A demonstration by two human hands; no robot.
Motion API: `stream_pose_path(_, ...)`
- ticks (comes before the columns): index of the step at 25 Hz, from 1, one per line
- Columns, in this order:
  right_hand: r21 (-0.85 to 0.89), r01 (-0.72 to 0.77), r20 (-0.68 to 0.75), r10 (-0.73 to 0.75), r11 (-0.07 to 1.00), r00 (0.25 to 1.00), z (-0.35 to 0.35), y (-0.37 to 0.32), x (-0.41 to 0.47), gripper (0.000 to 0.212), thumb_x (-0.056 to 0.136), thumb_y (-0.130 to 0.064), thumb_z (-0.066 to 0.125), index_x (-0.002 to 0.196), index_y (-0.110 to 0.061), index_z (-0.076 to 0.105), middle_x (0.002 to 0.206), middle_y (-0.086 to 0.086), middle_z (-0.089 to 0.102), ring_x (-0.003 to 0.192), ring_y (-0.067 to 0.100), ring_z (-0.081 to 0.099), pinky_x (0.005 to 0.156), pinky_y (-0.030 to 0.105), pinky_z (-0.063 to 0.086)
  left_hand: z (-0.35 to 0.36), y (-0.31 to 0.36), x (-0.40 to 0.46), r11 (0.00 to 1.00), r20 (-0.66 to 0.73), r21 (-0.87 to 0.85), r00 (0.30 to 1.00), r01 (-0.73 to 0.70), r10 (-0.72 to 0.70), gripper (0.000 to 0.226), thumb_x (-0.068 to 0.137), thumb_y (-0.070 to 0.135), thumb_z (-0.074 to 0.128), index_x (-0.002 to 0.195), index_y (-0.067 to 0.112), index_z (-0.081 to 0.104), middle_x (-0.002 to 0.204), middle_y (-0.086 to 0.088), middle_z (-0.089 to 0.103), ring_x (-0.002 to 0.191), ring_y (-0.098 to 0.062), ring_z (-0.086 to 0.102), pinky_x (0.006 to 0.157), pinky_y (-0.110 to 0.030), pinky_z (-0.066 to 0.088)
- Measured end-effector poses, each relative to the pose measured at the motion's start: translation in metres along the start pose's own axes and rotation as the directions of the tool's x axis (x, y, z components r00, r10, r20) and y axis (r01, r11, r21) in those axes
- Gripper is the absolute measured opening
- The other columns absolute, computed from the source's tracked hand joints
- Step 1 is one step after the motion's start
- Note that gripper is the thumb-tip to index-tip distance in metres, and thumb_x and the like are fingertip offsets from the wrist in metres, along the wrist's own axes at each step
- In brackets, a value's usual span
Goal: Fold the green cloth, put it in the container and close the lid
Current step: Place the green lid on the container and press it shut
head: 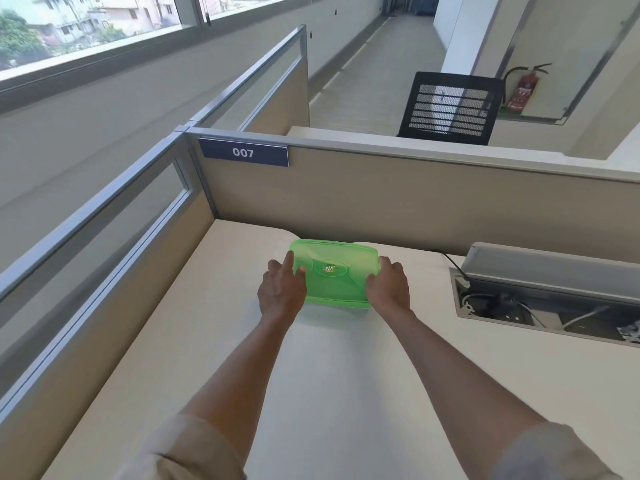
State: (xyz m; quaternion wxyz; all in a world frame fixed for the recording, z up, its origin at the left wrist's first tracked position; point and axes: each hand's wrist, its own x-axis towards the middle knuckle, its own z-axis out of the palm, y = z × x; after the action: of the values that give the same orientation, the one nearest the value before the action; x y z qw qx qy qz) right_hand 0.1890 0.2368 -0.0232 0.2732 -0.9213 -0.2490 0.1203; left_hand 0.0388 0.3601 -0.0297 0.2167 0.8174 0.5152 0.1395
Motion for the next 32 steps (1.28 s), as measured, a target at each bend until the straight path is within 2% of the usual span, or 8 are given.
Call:
stream_pose_path(5, -0.076, 0.048, 0.034, -0.046, 0.996, 0.998, 0.000, -0.002, -0.001, 0.035, 0.098, -0.018, 0.045, 0.132, -0.009, 0.041, 0.120, 0.019, 0.050, 0.103, 0.043, 0.057, 0.078, 0.042, 0.044, 0.002, 0.000, -0.001, 0.997, 0.028, 0.070, 0.999, -0.036, 0.034, 0.044, 0.103, 0.035, 0.030, 0.146, 0.027, 0.032, 0.117, -0.015, 0.048, 0.093, -0.040, 0.063, 0.072, -0.040, 0.045)
stream_pose_path(10, -0.103, 0.066, 0.048, -0.061, 0.993, 0.997, 0.006, 0.001, -0.007, 0.048, 0.103, -0.022, 0.030, 0.150, -0.018, 0.020, 0.119, 0.019, 0.050, 0.103, 0.042, 0.056, 0.077, 0.040, 0.040, 0.004, 0.000, -0.002, 0.996, 0.047, 0.088, 0.998, -0.033, 0.029, 0.048, 0.104, 0.038, 0.024, 0.150, 0.029, 0.023, 0.119, -0.017, 0.048, 0.093, -0.042, 0.062, 0.070, -0.039, 0.040)
stream_pose_path(12, -0.058, 0.040, 0.052, -0.037, 0.997, 0.998, 0.009, 0.005, -0.010, 0.049, 0.104, -0.026, 0.025, 0.152, -0.025, 0.015, 0.115, 0.018, 0.052, 0.102, 0.042, 0.056, 0.077, 0.040, 0.038, 0.005, -0.001, -0.003, 0.995, 0.057, 0.092, 0.998, -0.027, 0.022, 0.049, 0.104, 0.039, 0.023, 0.151, 0.030, 0.020, 0.119, -0.018, 0.048, 0.094, -0.042, 0.062, 0.072, -0.041, 0.042)
stream_pose_path(15, 0.059, 0.009, 0.074, -0.014, 0.998, 0.997, 0.012, 0.012, -0.011, 0.050, 0.104, -0.030, 0.022, 0.152, -0.033, 0.013, 0.114, 0.015, 0.058, 0.105, 0.039, 0.054, 0.086, 0.044, 0.041, 0.005, -0.001, -0.003, 0.995, 0.065, 0.101, 0.998, -0.028, 0.022, 0.051, 0.104, 0.040, 0.023, 0.153, 0.029, 0.017, 0.120, -0.018, 0.049, 0.095, -0.042, 0.062, 0.073, -0.042, 0.043)
stream_pose_path(21, 0.202, 0.024, 0.056, -0.036, 0.979, 0.998, 0.012, 0.018, -0.014, 0.050, 0.105, -0.031, 0.027, 0.153, -0.031, 0.018, 0.118, 0.014, 0.062, 0.112, 0.038, 0.054, 0.095, 0.045, 0.043, 0.007, 0.002, -0.006, 0.986, 0.043, 0.155, 0.997, -0.069, 0.063, 0.054, 0.105, 0.038, 0.022, 0.155, 0.023, 0.015, 0.125, -0.018, 0.050, 0.093, -0.041, 0.062, 0.068, -0.039, 0.039)
stream_pose_path(26, 0.103, 0.056, 0.056, -0.062, 0.993, 0.996, 0.009, 0.022, -0.018, 0.050, 0.104, -0.035, 0.023, 0.153, -0.036, 0.012, 0.110, 0.014, 0.064, 0.103, 0.040, 0.058, 0.086, 0.044, 0.045, 0.007, 0.002, -0.006, 0.986, 0.059, 0.155, 0.997, -0.066, 0.058, 0.054, 0.104, 0.039, 0.022, 0.156, 0.024, 0.014, 0.126, -0.019, 0.050, 0.094, -0.042, 0.062, 0.069, -0.039, 0.038)
stream_pose_path(32, -0.032, 0.092, 0.043, -0.090, 0.995, 0.995, 0.007, 0.020, -0.016, 0.052, 0.103, -0.029, 0.024, 0.154, -0.028, 0.010, 0.098, 0.017, 0.065, 0.097, 0.041, 0.059, 0.079, 0.043, 0.044, 0.009, 0.001, -0.003, 0.981, 0.063, 0.175, 0.996, -0.080, 0.070, 0.057, 0.103, 0.036, 0.026, 0.156, 0.023, 0.012, 0.116, -0.020, 0.054, 0.094, -0.042, 0.061, 0.070, -0.040, 0.040)
